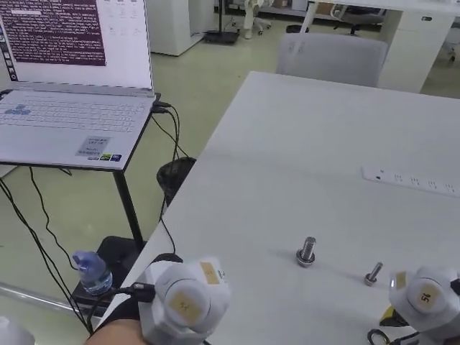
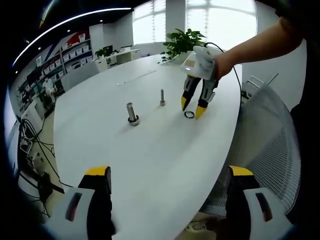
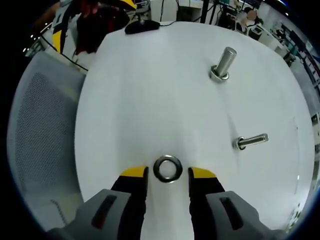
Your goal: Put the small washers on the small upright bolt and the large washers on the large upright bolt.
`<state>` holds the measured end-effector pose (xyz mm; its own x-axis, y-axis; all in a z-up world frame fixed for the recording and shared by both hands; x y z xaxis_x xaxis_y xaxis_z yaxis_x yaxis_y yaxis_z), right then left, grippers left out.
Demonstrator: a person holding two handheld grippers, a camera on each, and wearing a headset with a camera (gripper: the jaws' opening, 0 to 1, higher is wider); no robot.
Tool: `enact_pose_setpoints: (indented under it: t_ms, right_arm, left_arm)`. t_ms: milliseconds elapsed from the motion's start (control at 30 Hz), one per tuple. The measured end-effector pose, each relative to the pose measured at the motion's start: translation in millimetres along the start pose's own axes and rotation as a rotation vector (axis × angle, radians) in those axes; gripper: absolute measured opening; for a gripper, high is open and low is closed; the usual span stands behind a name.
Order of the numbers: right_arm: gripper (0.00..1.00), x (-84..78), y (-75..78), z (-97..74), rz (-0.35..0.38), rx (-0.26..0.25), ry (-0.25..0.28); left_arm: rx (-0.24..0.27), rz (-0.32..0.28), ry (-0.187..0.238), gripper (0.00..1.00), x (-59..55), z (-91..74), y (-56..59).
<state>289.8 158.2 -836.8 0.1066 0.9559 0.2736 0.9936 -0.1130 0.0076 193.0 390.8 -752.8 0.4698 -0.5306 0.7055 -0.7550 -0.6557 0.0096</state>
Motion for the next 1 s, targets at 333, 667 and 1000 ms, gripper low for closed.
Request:
enact_pose_setpoints:
  t_ms: [333, 667, 1000]
  right_arm:
    - [0.25, 1.1, -1.3, 1.7, -0.009, -0.008, -0.059]
    - [0.22, 0.2, -1.2, 0.4, 0.003, -0.015, -0.060]
    - [0.21, 2.3, -3.1, -5.5, 0.041, 0.006, -0.067]
  left_arm:
    - [0.000, -0.001, 0.006, 0.95, 0.2, -0.9, 1.5]
    - [0.003, -0.007, 0.017, 0.93, 3.7, -3.2, 3.6]
    - [0.007, -0.010, 0.015, 0.92, 1.8, -5.4, 3.9]
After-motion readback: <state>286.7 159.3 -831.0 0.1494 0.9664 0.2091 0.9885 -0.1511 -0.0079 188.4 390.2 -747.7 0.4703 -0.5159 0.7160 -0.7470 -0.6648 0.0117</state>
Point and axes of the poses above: the centre of the closed fingertips' face, and the gripper's own axes: z roughly forward along the fingers, y roughly to its right, x roughly out of its top, the point moved 4 cm from there along -z, roughly backward along the fingers, and after that the axes turned 2 degrees about -y, right-handed, at the moved point
